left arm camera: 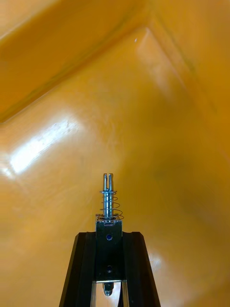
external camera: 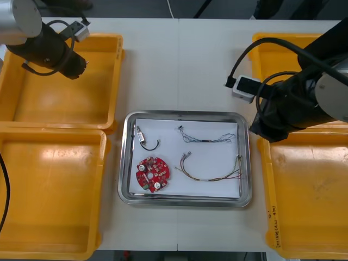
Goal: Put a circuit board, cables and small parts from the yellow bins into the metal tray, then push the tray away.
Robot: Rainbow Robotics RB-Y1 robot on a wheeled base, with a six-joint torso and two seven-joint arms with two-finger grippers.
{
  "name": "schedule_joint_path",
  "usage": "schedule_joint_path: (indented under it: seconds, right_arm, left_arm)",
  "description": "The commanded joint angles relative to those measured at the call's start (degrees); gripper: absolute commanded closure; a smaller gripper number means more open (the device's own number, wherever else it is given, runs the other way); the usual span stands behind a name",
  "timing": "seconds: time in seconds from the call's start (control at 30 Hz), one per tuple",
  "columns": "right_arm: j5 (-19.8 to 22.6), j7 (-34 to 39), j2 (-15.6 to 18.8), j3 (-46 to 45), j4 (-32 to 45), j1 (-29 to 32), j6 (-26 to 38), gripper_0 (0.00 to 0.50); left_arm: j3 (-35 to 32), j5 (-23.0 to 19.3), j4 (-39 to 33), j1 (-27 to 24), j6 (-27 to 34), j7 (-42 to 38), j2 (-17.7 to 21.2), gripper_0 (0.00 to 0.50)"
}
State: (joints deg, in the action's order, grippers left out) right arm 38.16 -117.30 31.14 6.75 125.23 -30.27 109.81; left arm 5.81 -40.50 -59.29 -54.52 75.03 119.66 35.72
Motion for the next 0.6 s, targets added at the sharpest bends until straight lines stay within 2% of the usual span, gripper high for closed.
schedule_joint_path:
  seconds: [0.03,0.2,0.3,0.47,0.6]
  right_arm:
    - [0.6,2.17,3.49,-6.05,4.67,4.51,0.19,0.0]
    - [1.57,2.96,4.54,-12.29,6.34,8.12,0.19,0.0]
    - [3.68,3.84,4.72,-19.15,6.25,11.37,0.19,0.0]
    - [5.0,4.98,4.81,-24.68,6.25,14.09,0.19,0.0]
    - [4.91,11.04,4.81,-28.73,6.25,17.0,0.19,0.0]
  left_arm:
    - [-2.91,2.79,-4.43,-2.08,3.9,3.21,2.6,0.5]
    - [-3.44,3.15,-6.8,-2.08,6.71,1.02,2.6,0.5]
    - [-3.44,3.5,-11.29,-2.08,11.28,-3.29,2.34,0.5]
    - [-3.44,3.85,-15.33,-1.64,15.06,-6.63,1.55,0.5]
    - [-3.44,4.2,-21.57,0.21,18.49,-10.76,0.32,0.5]
